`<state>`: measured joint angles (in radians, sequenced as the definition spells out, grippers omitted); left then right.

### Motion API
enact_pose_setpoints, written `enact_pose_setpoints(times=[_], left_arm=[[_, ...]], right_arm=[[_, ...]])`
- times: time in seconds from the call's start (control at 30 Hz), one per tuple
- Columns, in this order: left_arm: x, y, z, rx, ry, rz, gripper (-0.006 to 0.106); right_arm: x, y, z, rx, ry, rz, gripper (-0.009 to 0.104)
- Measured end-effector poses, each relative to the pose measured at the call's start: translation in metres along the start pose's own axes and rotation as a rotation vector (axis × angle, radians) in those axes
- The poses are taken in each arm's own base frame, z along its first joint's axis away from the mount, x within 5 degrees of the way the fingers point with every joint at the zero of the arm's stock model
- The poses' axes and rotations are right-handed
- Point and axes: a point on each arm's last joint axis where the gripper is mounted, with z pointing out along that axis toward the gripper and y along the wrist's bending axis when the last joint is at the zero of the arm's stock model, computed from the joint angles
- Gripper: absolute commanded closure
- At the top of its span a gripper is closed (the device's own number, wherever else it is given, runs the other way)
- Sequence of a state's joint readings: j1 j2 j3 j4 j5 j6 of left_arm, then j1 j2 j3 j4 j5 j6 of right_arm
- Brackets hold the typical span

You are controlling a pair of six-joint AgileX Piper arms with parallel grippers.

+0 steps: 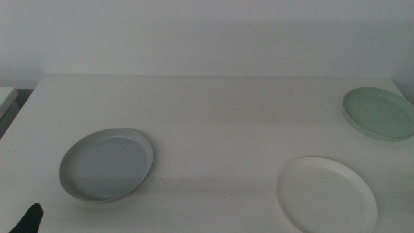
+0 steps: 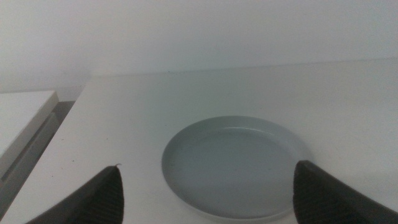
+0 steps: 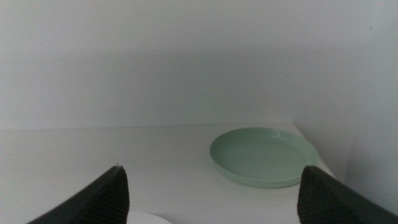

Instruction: Stack the three bowls on top of each other.

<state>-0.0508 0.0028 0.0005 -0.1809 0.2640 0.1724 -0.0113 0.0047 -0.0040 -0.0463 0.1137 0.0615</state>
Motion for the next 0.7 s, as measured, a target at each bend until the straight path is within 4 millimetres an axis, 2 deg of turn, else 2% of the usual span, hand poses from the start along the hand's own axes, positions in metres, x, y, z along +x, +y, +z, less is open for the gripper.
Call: enact_pose_setpoints(times=[0.13,0.2,0.4,0.5,0.6,0.7], left_arm=[[0.000,0.000,0.000,0.000,0.000,0.000,0.007],[0.000,0.000,0.000,0.000,0.000,0.000,0.007],[0.000,0.000,0.000,0.002,0.000,-0.006,0.007],[0.000,0.000,0.000,0.002,0.000,-0.006,0.007],[0.000,0.000,0.000,0.002,0.000,-0.006,0.007],[0.000,0.000,0.000,0.002,0.000,-0.006,0.007]], right_arm=[[0.000,0.000,0.000,-0.004,-0.004,0.077,0.002],[-0.008,0.001,-0.001,-0.006,-0.015,0.105,0.002],[-0.070,0.002,-0.002,-0.005,0.022,0.126,0.002],[-0.105,0.002,0.010,0.005,0.170,0.127,0.002],[-0.128,0.004,0.028,0.011,0.383,0.144,0.002],[-0.143,0.006,0.050,0.013,0.581,0.160,0.002]])
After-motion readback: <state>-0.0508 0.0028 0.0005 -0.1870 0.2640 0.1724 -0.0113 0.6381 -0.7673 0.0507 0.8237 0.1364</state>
